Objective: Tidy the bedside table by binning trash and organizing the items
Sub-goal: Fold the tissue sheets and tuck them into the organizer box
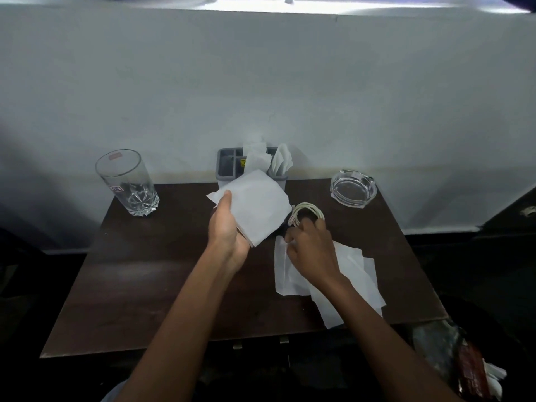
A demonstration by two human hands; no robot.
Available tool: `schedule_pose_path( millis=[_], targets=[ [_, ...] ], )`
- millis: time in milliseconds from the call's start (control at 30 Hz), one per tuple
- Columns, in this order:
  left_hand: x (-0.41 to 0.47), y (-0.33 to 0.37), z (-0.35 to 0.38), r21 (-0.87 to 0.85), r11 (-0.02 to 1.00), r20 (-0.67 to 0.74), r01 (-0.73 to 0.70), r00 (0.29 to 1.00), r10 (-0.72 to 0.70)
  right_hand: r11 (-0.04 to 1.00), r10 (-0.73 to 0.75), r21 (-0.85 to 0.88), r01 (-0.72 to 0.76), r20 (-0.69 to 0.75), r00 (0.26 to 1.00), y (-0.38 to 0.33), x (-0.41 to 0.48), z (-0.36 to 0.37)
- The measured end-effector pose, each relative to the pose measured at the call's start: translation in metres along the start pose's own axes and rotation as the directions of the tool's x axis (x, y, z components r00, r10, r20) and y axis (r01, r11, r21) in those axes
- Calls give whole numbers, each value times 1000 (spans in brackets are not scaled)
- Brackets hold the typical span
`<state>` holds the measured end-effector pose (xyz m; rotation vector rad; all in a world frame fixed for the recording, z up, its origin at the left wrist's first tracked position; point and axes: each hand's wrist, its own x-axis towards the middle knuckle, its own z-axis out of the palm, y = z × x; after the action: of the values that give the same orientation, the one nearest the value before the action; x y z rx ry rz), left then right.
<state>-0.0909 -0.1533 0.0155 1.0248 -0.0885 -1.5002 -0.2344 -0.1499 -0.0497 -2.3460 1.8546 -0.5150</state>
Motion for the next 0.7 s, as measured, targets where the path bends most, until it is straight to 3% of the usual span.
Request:
schedule_pose_path(
  millis=[100,233,367,467,533,700],
  targets=[
    [0,2,0,20,1000,50,10,999,-11,995,51,77,-57,69,996,1,9,-8],
    [-1,3,-1,76,996,30,-51,998,49,871,147,445,-208,168,975,8,21,-44],
    [-3,2,0,197,966,-26,-168,984,176,738,79,636,-226,251,965,8,18,-85],
    [-2,0,-2,335,922,-49,-195,973,224,701,14,687,-191,254,967,5,18,-104],
    [-3,-1,-2,418,898,-31,-137,986,165,692,-30,703,-165,257,966,4,18,-113],
    [-18,-10,4,520,848,140,102,969,-202,648,-102,748,-147,277,955,2,21,-131]
  ],
)
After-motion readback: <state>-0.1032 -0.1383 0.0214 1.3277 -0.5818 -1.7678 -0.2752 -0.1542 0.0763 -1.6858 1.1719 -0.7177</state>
